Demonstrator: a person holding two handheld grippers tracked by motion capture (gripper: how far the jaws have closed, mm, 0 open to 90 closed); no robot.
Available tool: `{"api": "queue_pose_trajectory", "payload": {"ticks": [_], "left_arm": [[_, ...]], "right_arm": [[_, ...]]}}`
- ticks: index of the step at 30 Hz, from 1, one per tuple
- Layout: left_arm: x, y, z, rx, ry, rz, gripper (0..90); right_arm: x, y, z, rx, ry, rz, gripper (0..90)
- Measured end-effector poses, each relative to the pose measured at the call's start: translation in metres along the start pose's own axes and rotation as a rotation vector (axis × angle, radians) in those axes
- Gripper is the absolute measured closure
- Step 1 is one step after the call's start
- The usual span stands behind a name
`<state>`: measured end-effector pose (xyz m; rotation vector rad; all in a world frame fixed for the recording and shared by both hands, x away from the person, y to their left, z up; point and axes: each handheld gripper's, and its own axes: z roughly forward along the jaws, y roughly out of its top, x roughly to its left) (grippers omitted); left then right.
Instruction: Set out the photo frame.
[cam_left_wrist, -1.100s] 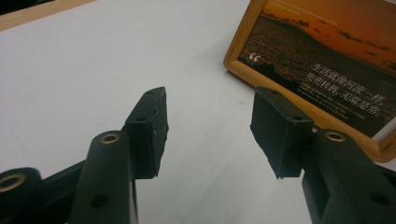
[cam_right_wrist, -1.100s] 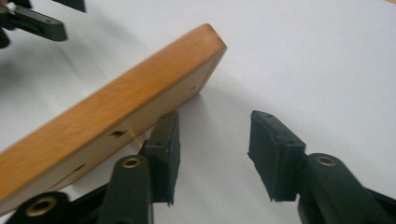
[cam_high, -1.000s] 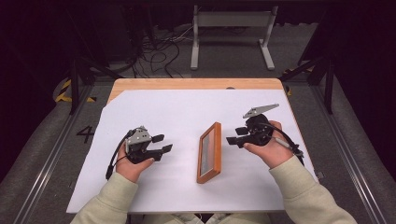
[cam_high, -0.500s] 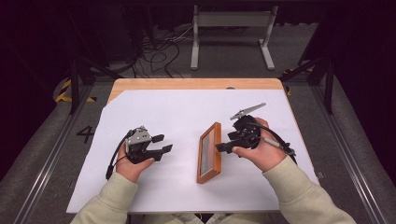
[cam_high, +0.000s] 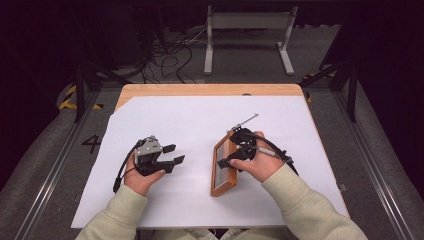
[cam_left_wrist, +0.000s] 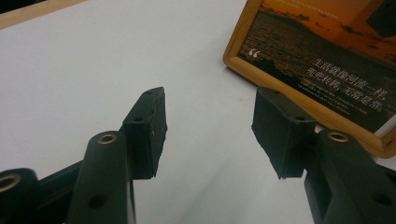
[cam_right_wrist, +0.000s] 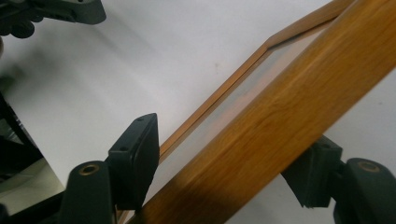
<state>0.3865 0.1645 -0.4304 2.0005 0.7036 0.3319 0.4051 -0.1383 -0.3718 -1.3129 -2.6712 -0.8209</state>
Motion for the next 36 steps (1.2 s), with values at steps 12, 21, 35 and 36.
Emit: {"api": "queue_pose_trajectory", "payload": {"ticks": [12,21,35,36], "left_arm": [[0.0,0.0,0.0,-0.003,-0.003,0.001,45.1],[0.0,0.0,0.0,-0.005,-0.002,-0.001,44.8],[0.001,0.0,-0.002,-0.012,0.003,-0.004,44.6],[0.001,0.0,-0.002,-0.012,0.003,-0.004,44.6]], "right_arm": [[0.003,-0.002,0.011,0.057,0.012,0.11,47.3],[0.003,-0.002,0.009,0.085,-0.001,0.17,59.3],[0.0,0.004,-0.011,0.095,0.014,0.127,75.6],[-0.001,0.005,-0.013,0.097,0.019,0.118,75.6]]}}
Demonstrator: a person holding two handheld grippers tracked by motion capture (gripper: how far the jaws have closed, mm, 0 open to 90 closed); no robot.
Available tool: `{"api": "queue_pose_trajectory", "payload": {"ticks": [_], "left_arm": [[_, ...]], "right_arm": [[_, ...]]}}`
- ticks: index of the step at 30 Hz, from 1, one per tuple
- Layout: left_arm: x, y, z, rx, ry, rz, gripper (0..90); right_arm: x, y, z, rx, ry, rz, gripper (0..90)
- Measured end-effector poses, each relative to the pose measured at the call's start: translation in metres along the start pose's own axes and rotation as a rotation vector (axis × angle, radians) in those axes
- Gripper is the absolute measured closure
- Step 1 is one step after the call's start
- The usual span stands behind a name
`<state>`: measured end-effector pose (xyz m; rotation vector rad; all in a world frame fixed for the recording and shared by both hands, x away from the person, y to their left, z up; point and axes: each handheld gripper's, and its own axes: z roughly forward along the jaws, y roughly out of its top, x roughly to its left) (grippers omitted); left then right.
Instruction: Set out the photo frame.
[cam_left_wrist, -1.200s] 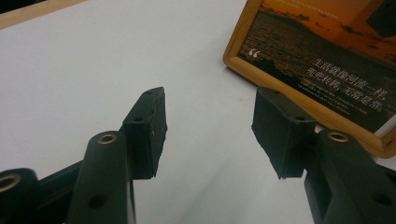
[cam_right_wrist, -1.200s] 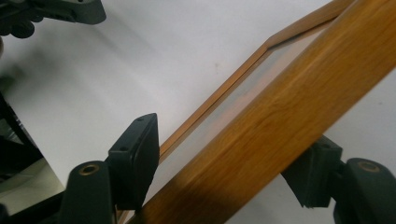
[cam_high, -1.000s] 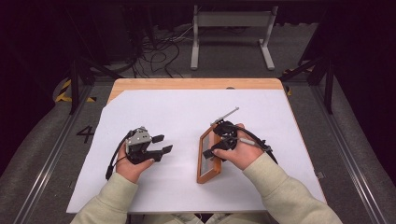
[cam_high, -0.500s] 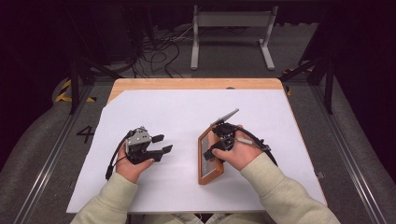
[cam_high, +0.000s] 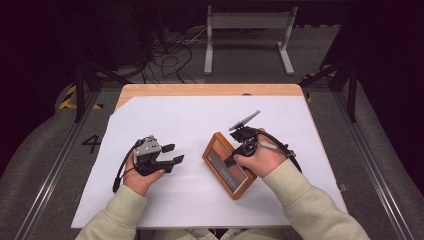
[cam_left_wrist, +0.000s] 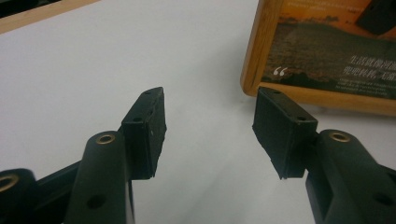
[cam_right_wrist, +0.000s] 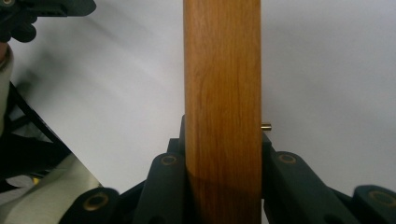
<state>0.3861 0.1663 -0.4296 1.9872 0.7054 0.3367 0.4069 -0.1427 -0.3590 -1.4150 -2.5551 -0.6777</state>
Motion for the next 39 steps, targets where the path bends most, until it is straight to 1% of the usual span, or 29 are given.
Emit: {"api": "queue_pose_trajectory", "payload": {"ticks": [1,3,4,6,8,12,13,14,17,18,19,20,22,23,25,26,29,30,32,34,39], "left_arm": [[0.0,0.0,-0.001,0.002,0.002,-0.001,44.6],[0.0,0.0,-0.001,0.001,0.004,-0.004,44.6],[0.001,0.0,-0.001,0.001,0.004,0.0,44.6],[0.001,-0.001,-0.002,0.0,0.005,-0.005,44.6],[0.001,-0.001,-0.002,-0.002,0.007,-0.006,44.5],[0.002,-0.001,-0.003,-0.001,0.009,-0.005,44.3],[0.001,-0.002,-0.003,-0.003,0.009,-0.009,44.2],[0.002,-0.003,-0.004,-0.002,0.01,-0.01,44.1],[0.003,-0.004,-0.005,-0.007,0.013,-0.015,43.9],[0.002,-0.005,-0.006,-0.004,0.013,-0.022,43.9],[0.003,-0.005,-0.006,-0.006,0.016,-0.02,43.9],[0.003,-0.005,-0.007,-0.006,0.016,-0.02,43.9],[0.003,-0.006,-0.007,-0.006,0.017,-0.02,43.8],[0.003,-0.006,-0.007,-0.006,0.017,-0.02,43.8],[0.003,-0.007,-0.008,-0.005,0.017,-0.021,43.8],[0.004,-0.008,-0.009,-0.006,0.018,-0.025,43.8],[0.004,-0.008,-0.009,-0.006,0.017,-0.027,43.8],[0.004,-0.008,-0.009,-0.006,0.016,-0.026,43.8],[0.004,-0.008,-0.008,-0.005,0.015,-0.024,43.8],[0.004,-0.008,-0.008,-0.006,0.015,-0.03,43.9],[0.004,-0.008,-0.008,-0.004,0.014,-0.03,43.9]], "right_arm": [[0.0,0.0,0.0,0.0,0.0,0.0,75.6],[0.0,0.004,-0.008,0.009,0.005,-0.05,75.5],[0.0,0.005,-0.011,0.013,-0.001,-0.074,75.5],[0.004,0.01,-0.018,0.033,-0.02,-0.155,75.5],[0.006,0.014,-0.024,0.054,-0.032,-0.219,75.5],[0.008,0.022,-0.035,0.087,-0.014,-0.397,75.5],[0.008,0.023,-0.036,0.092,-0.013,-0.422,75.5],[0.008,0.025,-0.037,0.106,-0.018,-0.475,75.5],[0.007,0.028,-0.037,0.144,-0.026,-0.547,75.5],[0.007,0.029,-0.037,0.155,-0.02,-0.572,75.5],[0.006,0.031,-0.036,0.162,-0.02,-0.597,75.5],[0.006,0.032,-0.035,0.171,-0.011,-0.626,75.5],[0.007,0.034,-0.033,0.181,-0.008,-0.706,75.5],[0.007,0.035,-0.032,0.185,-0.003,-0.724,75.5],[0.007,0.037,-0.031,0.188,0.001,-0.73,75.5],[0.007,0.04,-0.028,0.182,0.011,-0.77,75.5],[0.006,0.042,-0.024,0.192,0.02,-0.797,75.5],[0.006,0.044,-0.022,0.208,0.019,-0.816,75.6],[0.004,0.046,-0.019,0.233,0.018,-0.819,75.5],[0.001,0.048,-0.013,0.253,0.03,-0.831,75.5],[-0.004,0.051,-0.005,0.281,0.038,-0.851,75.6]]}}
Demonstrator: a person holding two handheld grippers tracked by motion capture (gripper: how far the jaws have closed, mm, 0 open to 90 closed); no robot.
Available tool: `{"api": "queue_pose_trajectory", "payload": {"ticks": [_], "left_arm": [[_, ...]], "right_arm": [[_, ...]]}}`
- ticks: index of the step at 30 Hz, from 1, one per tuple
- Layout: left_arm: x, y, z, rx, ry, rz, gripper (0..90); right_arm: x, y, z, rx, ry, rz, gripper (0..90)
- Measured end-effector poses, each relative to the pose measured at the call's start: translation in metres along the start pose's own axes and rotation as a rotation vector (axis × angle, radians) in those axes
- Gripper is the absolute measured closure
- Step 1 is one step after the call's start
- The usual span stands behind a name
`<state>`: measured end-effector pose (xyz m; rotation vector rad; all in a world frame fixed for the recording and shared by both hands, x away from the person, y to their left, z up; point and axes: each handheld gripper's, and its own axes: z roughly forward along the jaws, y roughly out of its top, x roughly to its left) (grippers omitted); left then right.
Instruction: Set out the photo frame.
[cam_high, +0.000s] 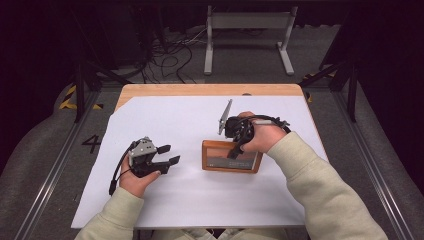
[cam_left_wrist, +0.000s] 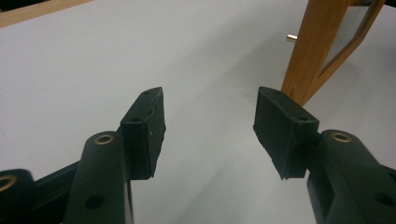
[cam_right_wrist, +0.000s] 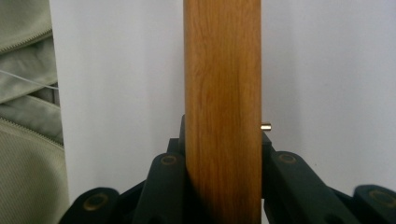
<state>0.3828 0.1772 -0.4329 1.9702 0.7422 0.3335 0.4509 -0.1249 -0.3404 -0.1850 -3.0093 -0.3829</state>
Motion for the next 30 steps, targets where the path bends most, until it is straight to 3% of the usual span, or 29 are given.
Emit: {"api": "queue_pose_trajectory", "payload": {"ticks": [6,10,16,26,30], "left_arm": [[0.001,0.0,0.001,-0.002,-0.006,-0.001,43.9],[0.0,0.0,0.001,-0.002,-0.006,-0.001,43.8],[0.0,0.0,0.002,-0.003,-0.008,-0.004,43.8],[-0.001,0.0,0.002,-0.001,-0.006,-0.001,43.4],[0.0,0.0,0.001,-0.001,-0.006,0.0,43.3]], "right_arm": [[-0.008,-0.002,0.008,0.002,0.023,-0.018,75.5],[-0.011,-0.003,0.015,0.009,0.039,-0.062,75.4],[-0.015,-0.004,0.017,0.003,0.047,-0.034,75.2],[-0.024,-0.01,0.012,-0.053,-0.058,0.029,59.8],[-0.027,-0.011,0.011,-0.079,-0.093,0.046,48.0]]}}
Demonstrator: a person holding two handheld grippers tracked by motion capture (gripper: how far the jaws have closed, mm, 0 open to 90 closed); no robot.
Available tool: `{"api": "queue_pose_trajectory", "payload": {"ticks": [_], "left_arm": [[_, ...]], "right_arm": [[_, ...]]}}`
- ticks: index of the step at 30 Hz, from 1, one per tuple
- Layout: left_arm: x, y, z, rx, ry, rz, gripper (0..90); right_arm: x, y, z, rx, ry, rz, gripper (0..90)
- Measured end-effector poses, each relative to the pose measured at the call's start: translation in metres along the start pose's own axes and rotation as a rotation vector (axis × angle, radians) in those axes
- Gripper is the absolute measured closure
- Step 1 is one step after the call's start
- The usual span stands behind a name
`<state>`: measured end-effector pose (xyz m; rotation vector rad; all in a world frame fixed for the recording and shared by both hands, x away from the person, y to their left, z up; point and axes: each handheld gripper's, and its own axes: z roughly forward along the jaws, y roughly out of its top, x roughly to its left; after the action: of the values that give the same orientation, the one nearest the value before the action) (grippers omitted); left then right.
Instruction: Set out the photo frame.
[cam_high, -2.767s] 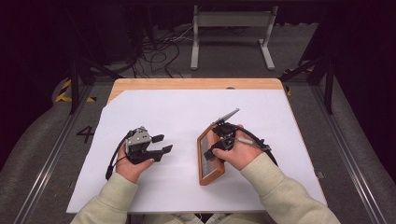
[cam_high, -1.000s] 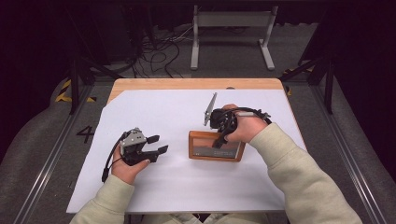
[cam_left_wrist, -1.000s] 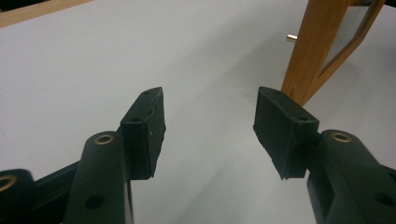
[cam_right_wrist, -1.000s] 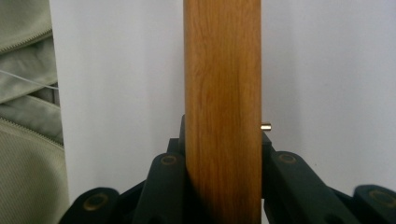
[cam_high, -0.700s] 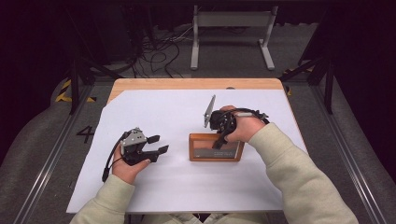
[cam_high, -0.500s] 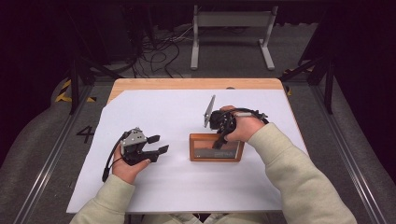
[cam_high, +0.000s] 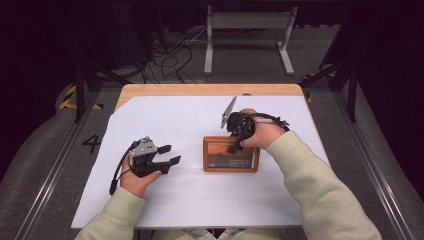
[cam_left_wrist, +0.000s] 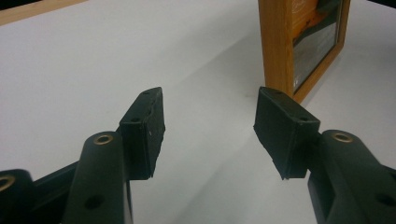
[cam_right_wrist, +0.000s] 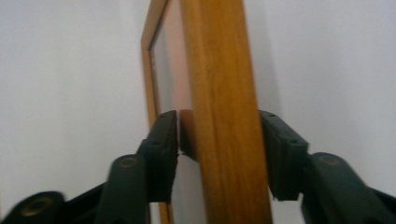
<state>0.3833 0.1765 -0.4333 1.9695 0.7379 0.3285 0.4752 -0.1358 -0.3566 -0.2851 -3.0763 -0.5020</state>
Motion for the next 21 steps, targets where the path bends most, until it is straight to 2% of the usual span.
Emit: {"api": "queue_pose_trajectory", "payload": {"ticks": [4,10,12,13,14,18,21], "left_arm": [[-0.001,0.0,-0.001,0.001,0.003,-0.003,42.7],[0.0,0.0,-0.001,-0.001,0.004,-0.006,42.2],[0.0,0.0,-0.002,-0.001,0.002,-0.01,41.8],[0.0,0.0,-0.002,-0.001,0.002,-0.01,41.4],[-0.001,0.0,-0.002,-0.002,0.001,-0.01,41.4],[-0.001,0.001,-0.002,-0.006,0.001,-0.006,40.3],[-0.002,0.001,-0.003,-0.005,-0.001,-0.009,39.2]], "right_arm": [[-0.002,-0.002,0.0,-0.021,-0.022,0.007,38.9],[-0.002,-0.005,-0.004,-0.052,-0.035,0.035,36.7],[0.001,-0.007,-0.01,-0.099,-0.069,0.049,35.0],[0.001,-0.007,-0.01,-0.099,-0.069,0.049,35.0],[0.004,-0.01,-0.018,-0.139,-0.086,0.053,32.1],[0.015,-0.02,-0.036,-0.224,-0.139,0.065,29.1],[0.023,-0.03,-0.045,-0.27,-0.154,0.089,28.9]]}}
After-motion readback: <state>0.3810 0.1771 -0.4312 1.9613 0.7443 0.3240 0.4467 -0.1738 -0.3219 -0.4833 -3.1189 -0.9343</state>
